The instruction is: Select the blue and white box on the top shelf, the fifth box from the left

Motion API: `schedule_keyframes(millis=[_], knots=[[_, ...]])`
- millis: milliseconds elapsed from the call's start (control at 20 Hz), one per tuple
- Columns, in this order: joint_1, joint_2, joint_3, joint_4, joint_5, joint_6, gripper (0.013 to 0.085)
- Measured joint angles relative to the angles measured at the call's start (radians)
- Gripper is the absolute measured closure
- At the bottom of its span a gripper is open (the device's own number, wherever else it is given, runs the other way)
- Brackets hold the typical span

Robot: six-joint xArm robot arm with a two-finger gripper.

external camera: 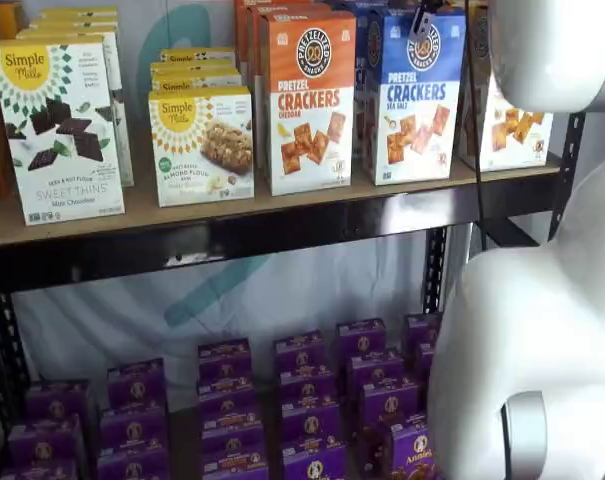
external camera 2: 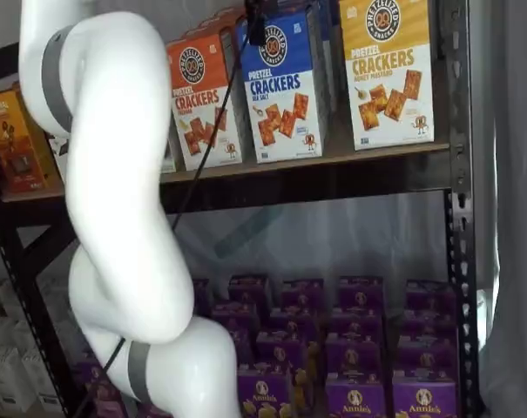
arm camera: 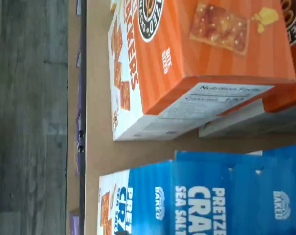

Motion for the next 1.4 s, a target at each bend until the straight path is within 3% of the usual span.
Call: schedule_keyframes(millis=[200,750,1150,1250,1400], knots=[[0.017,0.003,0.014,-0.029,-0.007,0.003,0.013],[0.045,0.04,-0.031,-0.098,0.071,0.013,0.013],[0.058,0.045,-0.034,-0.115,0.095,0.02,0.013],[0.057,0.046,-0.035,-0.112,0.098,0.021,0.021],[0.055,0.045,-0.034,-0.108,0.097,0.02,0.025]])
